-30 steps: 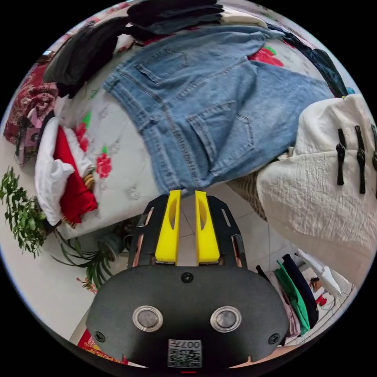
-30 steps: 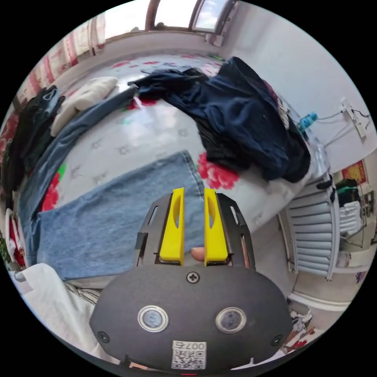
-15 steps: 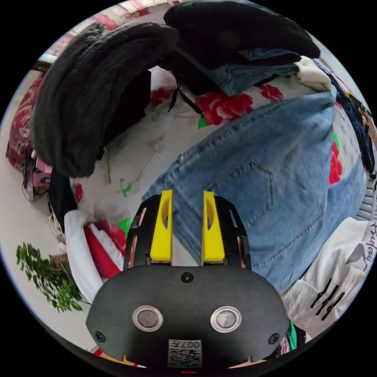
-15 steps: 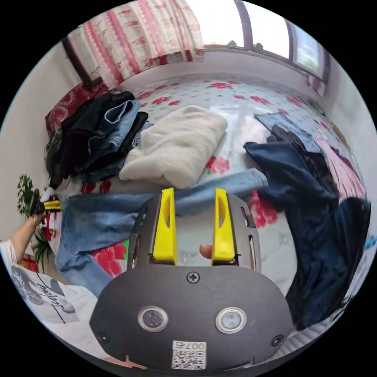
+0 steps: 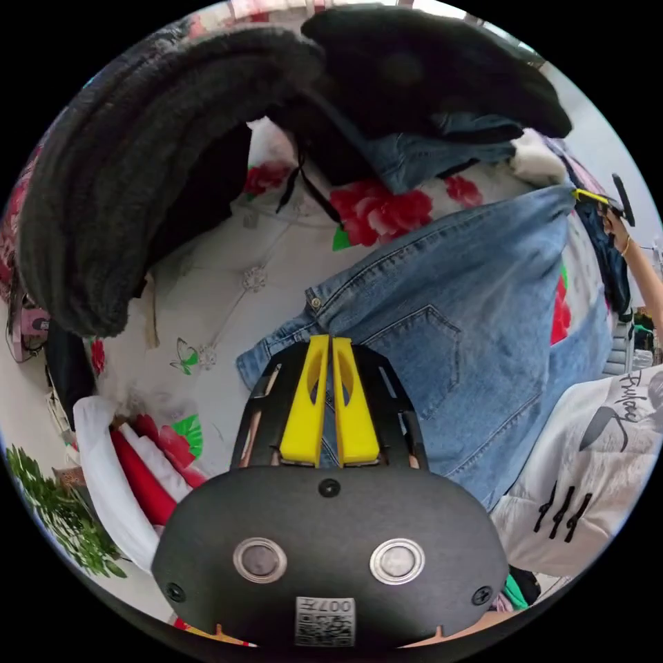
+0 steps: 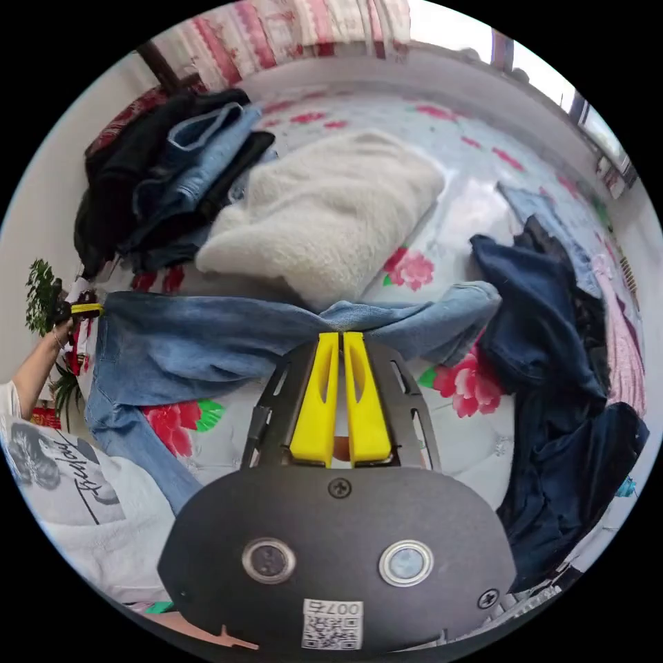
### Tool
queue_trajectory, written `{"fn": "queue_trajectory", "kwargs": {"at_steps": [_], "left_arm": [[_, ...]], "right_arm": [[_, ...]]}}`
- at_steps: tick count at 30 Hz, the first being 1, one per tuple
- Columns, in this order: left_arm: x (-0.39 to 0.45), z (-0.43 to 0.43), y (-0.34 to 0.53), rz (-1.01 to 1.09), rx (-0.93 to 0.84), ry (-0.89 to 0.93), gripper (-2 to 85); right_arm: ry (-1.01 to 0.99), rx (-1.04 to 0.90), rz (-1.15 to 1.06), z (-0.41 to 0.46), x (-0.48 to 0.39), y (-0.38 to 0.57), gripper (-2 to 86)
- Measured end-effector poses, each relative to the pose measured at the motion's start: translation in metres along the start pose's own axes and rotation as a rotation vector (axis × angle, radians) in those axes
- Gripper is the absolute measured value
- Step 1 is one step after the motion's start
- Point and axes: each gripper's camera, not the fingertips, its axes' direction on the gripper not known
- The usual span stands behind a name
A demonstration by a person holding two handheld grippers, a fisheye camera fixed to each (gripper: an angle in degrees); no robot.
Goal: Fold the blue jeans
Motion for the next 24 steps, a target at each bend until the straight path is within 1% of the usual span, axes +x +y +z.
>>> {"fn": "queue_trajectory", "kwargs": {"at_steps": [2, 3, 5, 6, 7, 8, 9, 10, 12, 14, 15, 16, 19, 22, 24], "left_arm": [[0.004, -0.037, 0.034, -0.033, 0.129, -0.001, -0.9], [0.006, -0.047, 0.046, -0.042, 0.164, -0.004, -0.9], [0.019, -0.088, 0.101, -0.077, 0.309, -0.016, -0.9], [0.024, -0.097, 0.117, -0.085, 0.341, -0.019, -0.9], [0.034, -0.11, 0.15, -0.098, 0.396, -0.025, -0.9], [0.045, -0.118, 0.185, -0.123, 0.434, -0.027, -1.0], [0.05, -0.119, 0.202, -0.139, 0.444, -0.027, -1.0], [0.058, -0.115, 0.234, -0.188, 0.444, -0.019, -1.0], [0.069, -0.093, 0.275, -0.278, 0.393, 0.006, -1.0], [0.082, -0.05, 0.311, -0.36, 0.239, 0.005, -0.9], [0.085, -0.04, 0.317, -0.363, 0.208, 0.003, -0.9], [0.089, -0.024, 0.326, -0.367, 0.162, -0.002, -0.9], [0.09, -0.011, 0.333, -0.36, 0.165, -0.009, -0.9], [0.083, -0.013, 0.33, -0.352, 0.175, -0.024, -0.9], [0.079, -0.014, 0.329, -0.343, 0.185, -0.032, -0.9]], "right_arm": [[0.052, 0.097, -0.025, -0.042, -0.013, 0.028, 0.2], [0.086, 0.158, -0.036, -0.068, -0.023, 0.053, 0.2], [0.13, 0.22, -0.032, -0.102, -0.037, 0.095, 0.2], [0.143, 0.248, -0.004, -0.119, -0.044, 0.127, 0.3], [0.14, 0.254, 0.022, -0.126, -0.046, 0.143, 0.4], [0.115, 0.253, 0.086, -0.133, -0.048, 0.177, 0.7], [0.063, 0.242, 0.165, -0.132, -0.047, 0.213, 1.1], [0.023, 0.232, 0.213, -0.129, -0.045, 0.231, 1.5], [-0.102, 0.112, 0.435, -0.098, -0.037, 0.299, 3.9], [-0.129, 0.066, 0.555, -0.082, -0.036, 0.34, 6.1], [-0.132, 0.105, 0.613, -0.082, -0.037, 0.36, 7.8], [-0.136, 0.126, 0.639, -0.082, -0.037, 0.367, 8.6], [-0.125, 0.182, 0.687, -0.082, -0.032, 0.372, 11.7], [-0.071, 0.165, 0.654, -0.067, -0.026, 0.351, 12.3], [-0.036, 0.111, 0.594, -0.045, -0.024, 0.322, 11.9]]}}
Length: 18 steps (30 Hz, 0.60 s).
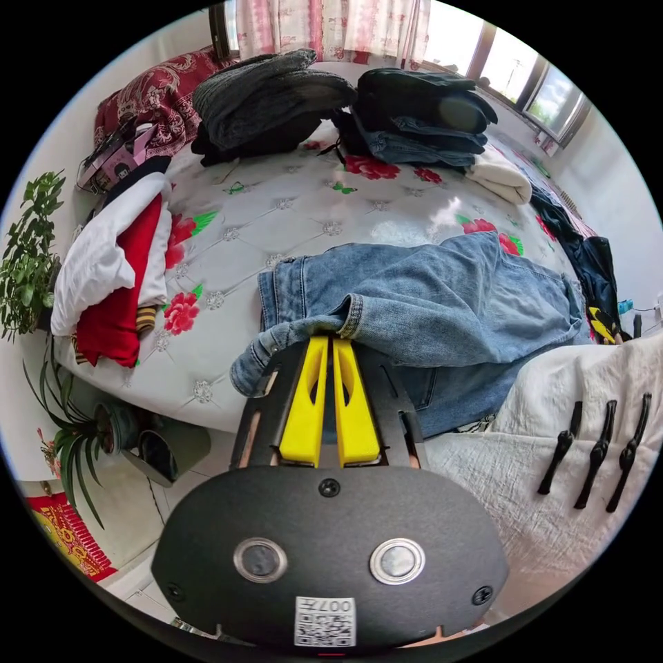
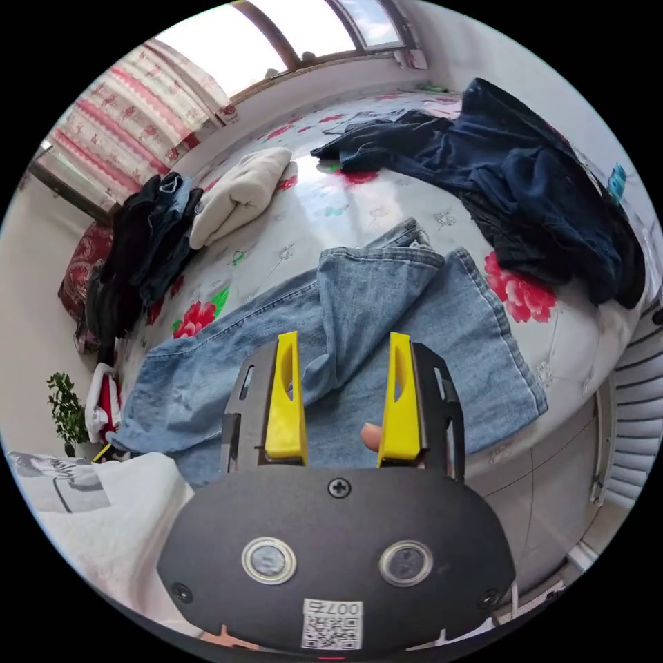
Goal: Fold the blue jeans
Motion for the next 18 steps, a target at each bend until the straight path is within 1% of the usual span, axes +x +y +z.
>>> {"fn": "queue_trajectory", "kwargs": {"at_steps": [4, 5, 6, 7, 8, 9, 10, 11, 12, 15, 16, 17, 18], "left_arm": [[-0.005, 0.003, -0.006, 0.01, -0.005, -0.013, -0.9], [-0.007, 0.002, -0.008, 0.011, -0.002, -0.018, -0.9], [-0.008, 0.001, -0.01, 0.011, 0.001, -0.019, -0.9], [-0.01, -0.002, -0.012, 0.007, 0.011, -0.019, -0.9], [-0.012, -0.007, -0.014, 0.006, 0.028, -0.014, -0.9], [-0.013, -0.01, -0.014, 0.009, 0.039, -0.012, -0.9], [-0.013, -0.019, -0.014, 0.022, 0.072, -0.012, -0.9], [-0.013, -0.028, -0.011, 0.034, 0.104, -0.02, -0.9], [-0.012, -0.033, -0.009, 0.042, 0.119, -0.024, -0.9], [-0.004, -0.043, 0.007, 0.104, 0.172, -0.024, -0.8], [0.001, -0.037, 0.014, 0.125, 0.156, -0.024, -0.7], [0.006, -0.024, 0.02, 0.14, 0.122, -0.036, -0.5], [0.008, -0.014, 0.023, 0.143, 0.094, -0.044, -0.4]], "right_arm": [[0.082, -0.113, -0.056, 0.044, -0.017, -0.035, 9.1], [0.114, -0.177, -0.041, 0.058, -0.017, -0.045, 6.7], [0.188, -0.224, -0.006, 0.066, -0.013, -0.054, 3.7], [0.2, -0.234, -0.009, 0.065, -0.012, -0.058, 3.1], [0.146, -0.208, -0.028, 0.054, -0.009, -0.066, 1.8], [0.079, -0.107, -0.048, 0.029, -0.006, -0.07, 1.2], [0.049, -0.045, -0.055, 0.012, -0.004, -0.07, 0.8], [-0.017, 0.07, -0.06, -0.023, 0.004, -0.068, 0.5], [-0.091, 0.181, -0.067, -0.058, 0.015, -0.06, 0.3], [-0.184, 0.368, -0.089, -0.115, 0.048, -0.027, 0.0], [-0.181, 0.37, -0.087, -0.117, 0.054, -0.021, 0.0], [-0.161, 0.324, -0.068, -0.11, 0.067, -0.011, 0.1], [-0.134, 0.229, -0.011, -0.087, 0.082, -0.005, 0.2]]}}
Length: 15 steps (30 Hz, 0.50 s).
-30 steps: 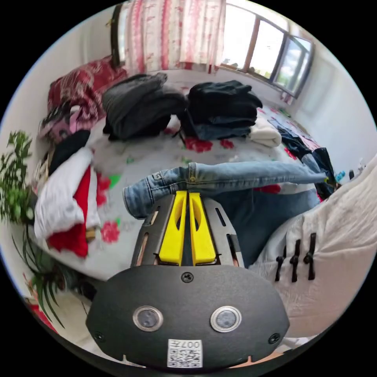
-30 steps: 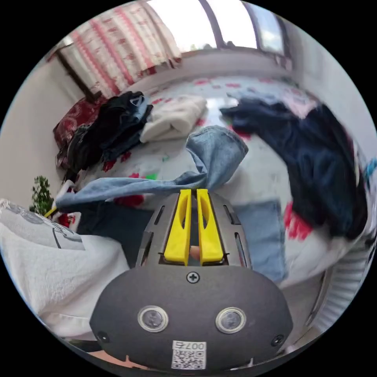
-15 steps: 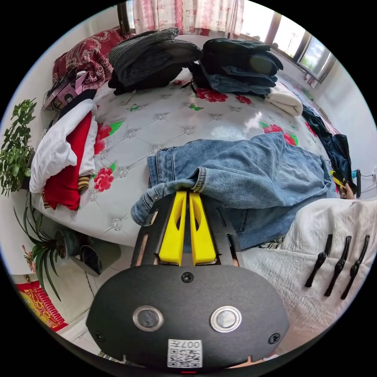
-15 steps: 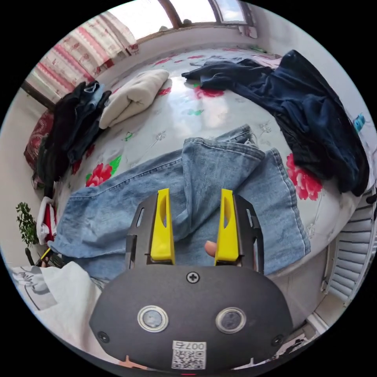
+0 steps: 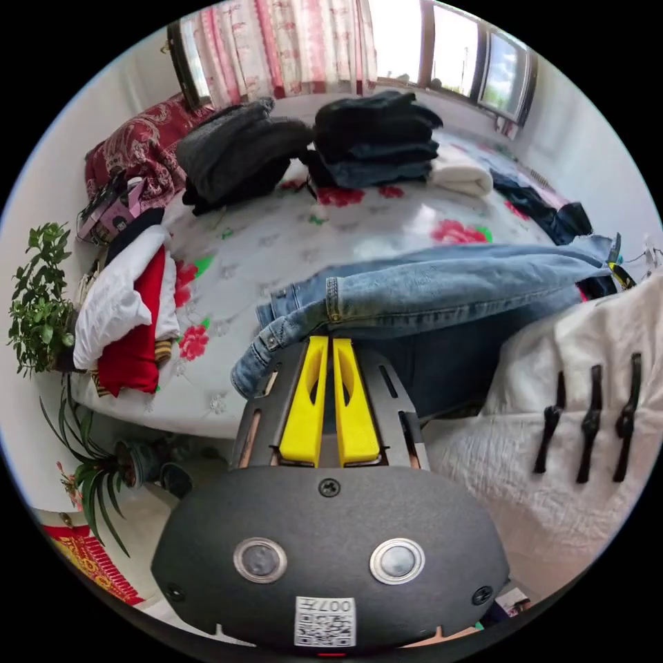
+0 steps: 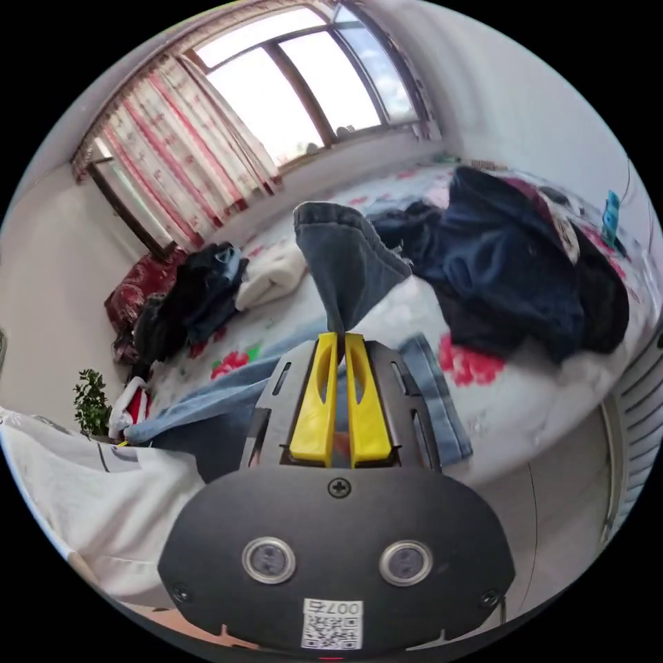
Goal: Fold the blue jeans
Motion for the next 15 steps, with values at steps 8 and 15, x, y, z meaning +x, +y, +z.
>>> {"fn": "queue_trajectory", "kwargs": {"at_steps": [8, 15], "left_arm": [[-0.012, 0.052, 0.062, -0.157, -0.241, 0.105, 5.8], [-0.08, 0.04, 0.088, -0.582, -0.003, 0.368, 11.6]], "right_arm": [[0.249, -0.232, 0.28, 0.061, 0.038, 0.045, 1.5], [-0.15, -0.261, -0.251, 0.136, -0.098, -0.051, 3.4]]}}
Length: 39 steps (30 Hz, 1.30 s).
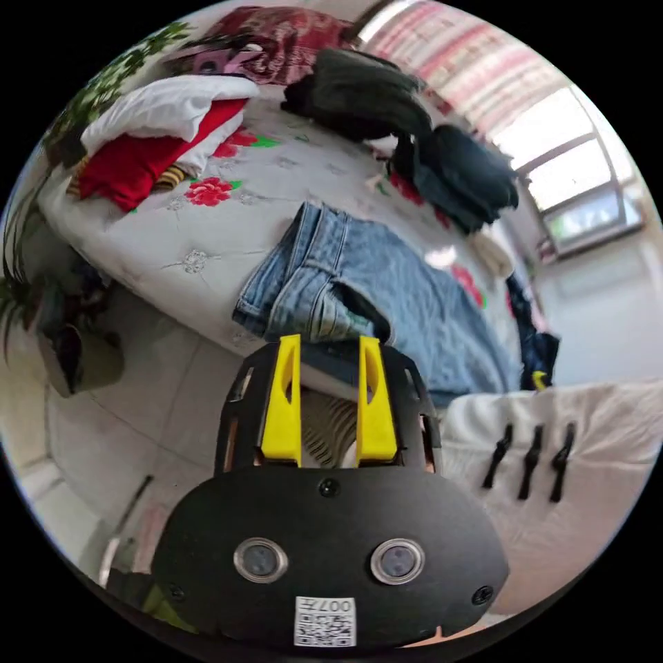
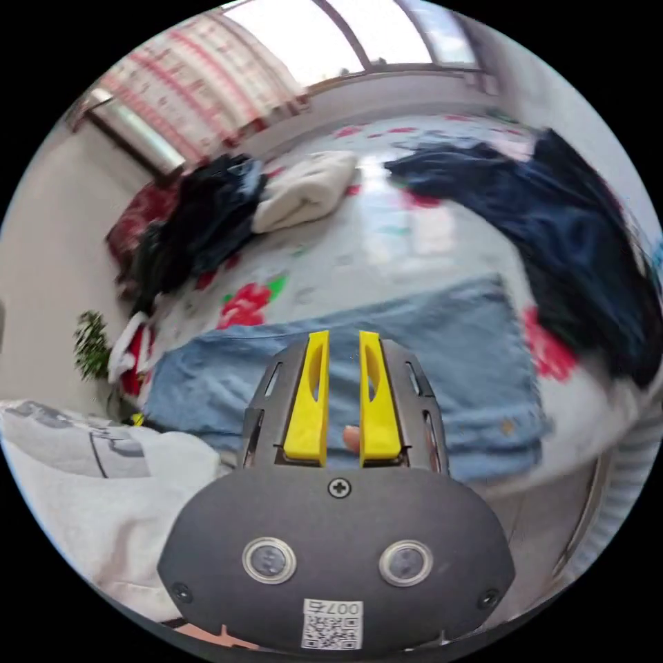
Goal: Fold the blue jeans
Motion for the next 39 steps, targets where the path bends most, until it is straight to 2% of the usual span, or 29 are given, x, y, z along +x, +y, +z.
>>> {"fn": "queue_trajectory", "kwargs": {"at_steps": [2, 6, 11, 14, 18, 22, 26, 28, 33, 36, 39], "left_arm": [[-0.006, 0.014, -0.014, -0.072, 0.016, 0.074, 12.3], [-0.009, 0.038, -0.029, -0.128, -0.069, -0.05, 8.0], [0.001, 0.043, -0.033, -0.032, -0.089, -0.154, 5.3], [-0.004, 0.045, -0.026, -0.046, -0.065, -0.15, 5.1], [-0.009, 0.05, -0.019, -0.047, -0.043, -0.142, 5.0], [-0.003, 0.056, -0.013, -0.012, -0.021, -0.161, 4.9], [0.002, 0.059, -0.008, 0.012, -0.012, -0.166, 4.9], [0.003, 0.06, -0.006, 0.014, -0.011, -0.16, 4.9], [0.005, 0.063, -0.002, 0.011, -0.004, -0.137, 4.9], [0.007, 0.065, 0.002, 0.009, 0.005, -0.133, 4.8], [0.009, 0.065, 0.002, 0.007, 0.02, -0.163, 4.6]], "right_arm": [[-0.142, -0.069, -0.157, 0.042, -0.038, -0.042, 3.6], [-0.264, -0.232, -0.451, 0.141, -0.132, -0.108, 4.2], [-0.253, -0.37, -0.574, 0.223, -0.197, -0.137, 5.1], [-0.225, -0.567, -0.629, 0.265, -0.207, -0.128, 5.4], [-0.268, -0.701, -0.739, 0.268, -0.206, -0.115, 5.9], [-0.315, -0.727, -0.683, 0.267, -0.201, -0.15, 6.1], [-0.406, -0.726, -0.43, 0.295, -0.193, -0.216, 5.9], [-0.44, -0.788, -0.318, 0.32, -0.19, -0.233, 5.6], [-0.499, -1.092, -0.084, 0.405, -0.187, -0.234, 4.5], [-0.551, -1.085, 0.044, 0.424, -0.182, -0.24, 3.5], [-0.577, -1.016, 0.051, 0.424, -0.176, -0.255, 2.3]]}}
